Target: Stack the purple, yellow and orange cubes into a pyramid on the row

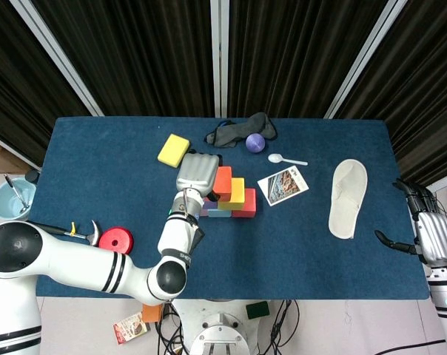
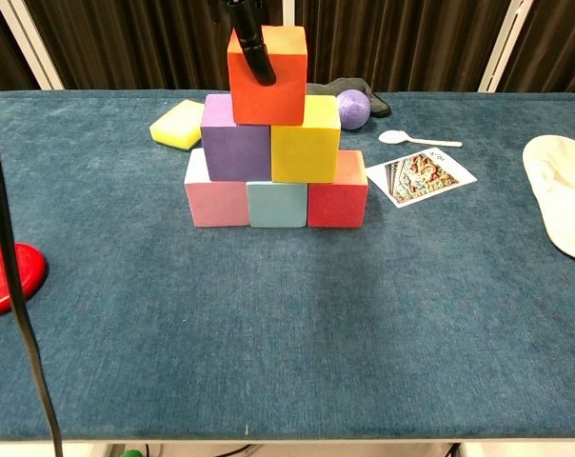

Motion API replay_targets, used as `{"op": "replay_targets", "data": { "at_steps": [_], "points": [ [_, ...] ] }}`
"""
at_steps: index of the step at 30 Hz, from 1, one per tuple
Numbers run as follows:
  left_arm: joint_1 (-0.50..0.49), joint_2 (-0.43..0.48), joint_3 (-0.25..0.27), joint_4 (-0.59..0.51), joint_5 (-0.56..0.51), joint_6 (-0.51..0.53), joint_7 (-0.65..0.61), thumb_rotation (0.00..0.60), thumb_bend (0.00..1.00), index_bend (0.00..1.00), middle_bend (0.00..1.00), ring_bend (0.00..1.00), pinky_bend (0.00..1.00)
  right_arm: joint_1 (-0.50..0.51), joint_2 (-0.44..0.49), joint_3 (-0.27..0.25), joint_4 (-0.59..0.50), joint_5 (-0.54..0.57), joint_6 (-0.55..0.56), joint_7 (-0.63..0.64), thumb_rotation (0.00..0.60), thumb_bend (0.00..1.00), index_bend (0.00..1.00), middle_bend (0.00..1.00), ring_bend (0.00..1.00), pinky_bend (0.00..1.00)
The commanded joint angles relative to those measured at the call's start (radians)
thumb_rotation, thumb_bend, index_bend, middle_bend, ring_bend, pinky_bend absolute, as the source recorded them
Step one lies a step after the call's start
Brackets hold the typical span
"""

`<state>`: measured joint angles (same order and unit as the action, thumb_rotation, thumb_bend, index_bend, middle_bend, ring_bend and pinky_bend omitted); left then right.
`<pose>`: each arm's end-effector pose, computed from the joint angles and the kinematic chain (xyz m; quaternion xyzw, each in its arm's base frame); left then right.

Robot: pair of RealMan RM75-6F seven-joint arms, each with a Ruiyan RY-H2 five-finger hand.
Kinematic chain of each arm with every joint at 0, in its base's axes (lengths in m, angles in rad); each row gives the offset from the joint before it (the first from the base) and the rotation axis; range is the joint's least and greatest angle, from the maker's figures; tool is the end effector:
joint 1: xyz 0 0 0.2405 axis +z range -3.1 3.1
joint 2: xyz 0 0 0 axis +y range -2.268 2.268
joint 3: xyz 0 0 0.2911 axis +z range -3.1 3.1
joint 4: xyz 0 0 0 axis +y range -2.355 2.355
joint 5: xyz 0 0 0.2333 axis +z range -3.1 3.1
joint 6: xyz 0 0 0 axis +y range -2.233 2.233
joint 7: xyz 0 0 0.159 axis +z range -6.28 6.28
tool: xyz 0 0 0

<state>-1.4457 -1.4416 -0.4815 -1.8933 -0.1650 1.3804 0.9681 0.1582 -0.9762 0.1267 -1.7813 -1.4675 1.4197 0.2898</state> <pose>0.0665 0.3978 0.0118 -0.7064 -0.4434 -0.2766 0.4775 -0.3066 -0.2386 0.1892 0.5375 -0.4579 0.4996 0.5018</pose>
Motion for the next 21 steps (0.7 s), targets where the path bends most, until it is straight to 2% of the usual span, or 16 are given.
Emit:
{"op": "replay_targets", "data": {
  "at_steps": [1, 9, 14, 21],
  "points": [
    [0.002, -0.002, -0.004, 0.001, 0.000, 0.001, 0.006, 0.600, 0.12, 0.38, 0.43, 0.34, 0.18, -0.001, 0.001, 0.000, 0.000, -0.001, 0.001, 0.001, 0.600, 0.18, 0.04, 0.12, 0.02, 0.00],
    [0.012, -0.009, -0.014, 0.003, -0.002, 0.004, 0.017, 0.600, 0.12, 0.31, 0.40, 0.34, 0.18, -0.002, 0.001, 0.001, 0.001, 0.001, 0.002, 0.010, 0.600, 0.18, 0.04, 0.12, 0.02, 0.00],
    [0.016, -0.008, -0.017, 0.000, -0.006, -0.001, 0.031, 0.600, 0.11, 0.22, 0.34, 0.32, 0.18, -0.001, 0.001, 0.001, 0.003, -0.003, 0.000, 0.022, 0.600, 0.18, 0.04, 0.12, 0.02, 0.00],
    [0.024, -0.005, -0.023, -0.004, -0.011, -0.015, 0.039, 0.600, 0.09, 0.16, 0.27, 0.28, 0.17, 0.000, 0.001, 0.003, 0.007, -0.003, 0.000, 0.033, 0.600, 0.18, 0.04, 0.12, 0.02, 0.00]
  ]
}}
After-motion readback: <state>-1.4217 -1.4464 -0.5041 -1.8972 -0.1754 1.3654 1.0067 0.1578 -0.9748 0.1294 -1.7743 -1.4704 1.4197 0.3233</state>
